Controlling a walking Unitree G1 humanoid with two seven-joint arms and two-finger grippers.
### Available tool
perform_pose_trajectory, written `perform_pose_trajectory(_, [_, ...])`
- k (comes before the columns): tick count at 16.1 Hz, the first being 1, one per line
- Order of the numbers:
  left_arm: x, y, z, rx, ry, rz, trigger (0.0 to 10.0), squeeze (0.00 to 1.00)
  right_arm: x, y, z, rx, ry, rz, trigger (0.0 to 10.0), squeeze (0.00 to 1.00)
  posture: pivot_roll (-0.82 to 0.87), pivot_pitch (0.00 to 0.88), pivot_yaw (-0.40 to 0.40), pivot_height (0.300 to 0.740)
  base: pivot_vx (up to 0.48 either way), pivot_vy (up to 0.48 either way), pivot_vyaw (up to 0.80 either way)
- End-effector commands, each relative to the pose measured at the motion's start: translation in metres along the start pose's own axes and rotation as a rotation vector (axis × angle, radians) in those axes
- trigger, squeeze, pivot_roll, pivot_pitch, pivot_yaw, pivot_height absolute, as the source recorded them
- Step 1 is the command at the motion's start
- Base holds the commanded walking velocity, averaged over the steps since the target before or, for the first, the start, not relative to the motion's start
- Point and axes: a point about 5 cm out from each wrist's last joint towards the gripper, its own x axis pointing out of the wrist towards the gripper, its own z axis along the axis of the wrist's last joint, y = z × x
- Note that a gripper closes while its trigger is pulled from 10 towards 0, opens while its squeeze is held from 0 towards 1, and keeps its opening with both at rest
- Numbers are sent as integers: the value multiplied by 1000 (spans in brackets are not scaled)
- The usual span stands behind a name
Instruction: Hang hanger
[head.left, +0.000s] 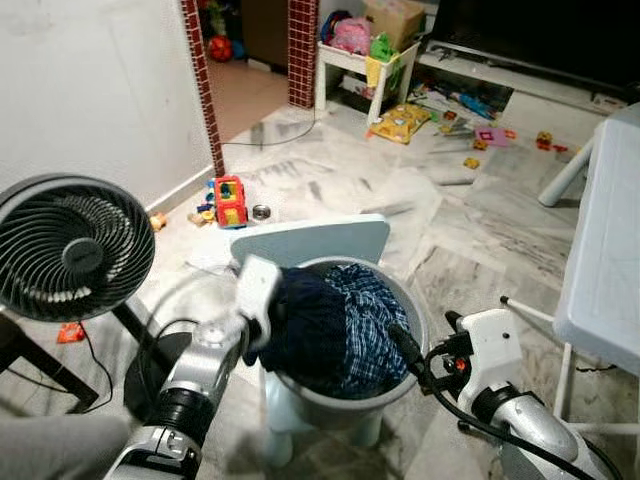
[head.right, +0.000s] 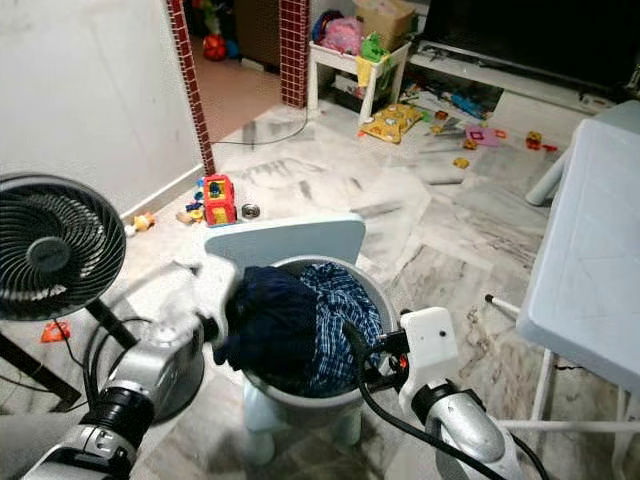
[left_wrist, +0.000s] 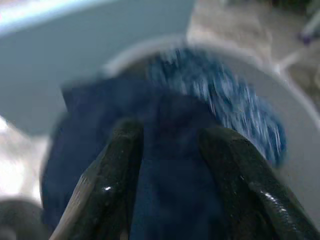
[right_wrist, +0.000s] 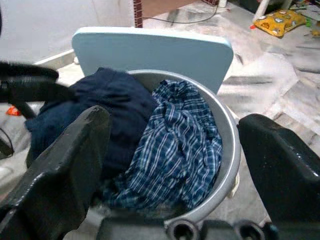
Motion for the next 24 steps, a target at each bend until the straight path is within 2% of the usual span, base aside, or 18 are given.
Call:
perform_pose_trajectory(1, [0,3,2,54,50,-36,10000,0,-2,0,5,-9,1,-8,10000,0,-9,0,-67,740,0,0,0])
perform_pose_trajectory(2, [-1,6,-4,76,112,-52,10000,0,-3,1,6,-11,9,2,10000,0,-11,0,-69,740,0,0,0])
perform_pose_trajectory(3, [-2,12,-5,80,123,-34,10000,0,-4,3,7,-22,9,14,10000,0,-15,0,-72,740,0,0,0])
perform_pose_trajectory(4, [-3,19,-3,72,114,6,10000,1000,-5,4,5,-38,24,21,10000,0,-19,0,-74,740,0,0,0])
perform_pose_trajectory(5, [-3,23,-1,46,101,29,10000,1000,-7,4,1,-46,41,21,10000,0,-17,0,-76,740,0,0,0])
perform_pose_trajectory(9, [-4,23,-7,48,94,93,10000,1000,-6,7,2,-55,52,40,10000,0,-17,0,-83,740,0,0,0])
perform_pose_trajectory(11, [-4,21,-14,54,136,80,10000,1000,-6,6,2,-58,53,40,10000,0,-16,0,-86,740,0,0,0])
perform_pose_trajectory(13, [-2,18,-23,43,220,17,10000,1000,-6,6,3,-60,52,47,10000,0,-19,0,-84,740,0,0,0])
perform_pose_trajectory(16, [0,16,-25,32,267,-21,10000,1000,-7,8,4,-64,50,52,10000,0,-36,0,-80,740,0,0,0])
perform_pose_trajectory(17, [1,15,-28,32,303,-26,10000,1000,-9,13,5,-61,56,95,10000,0,-45,0,-79,740,0,0,0])
perform_pose_trajectory(20, [3,18,-25,32,295,11,10000,1000,-22,18,4,-76,92,167,10000,0,-86,0,-80,740,0,0,0])
perform_pose_trajectory(24, [7,16,-20,66,257,31,10000,1000,-42,18,-1,-70,134,162,10000,0,-137,27,-104,740,0,0,0])
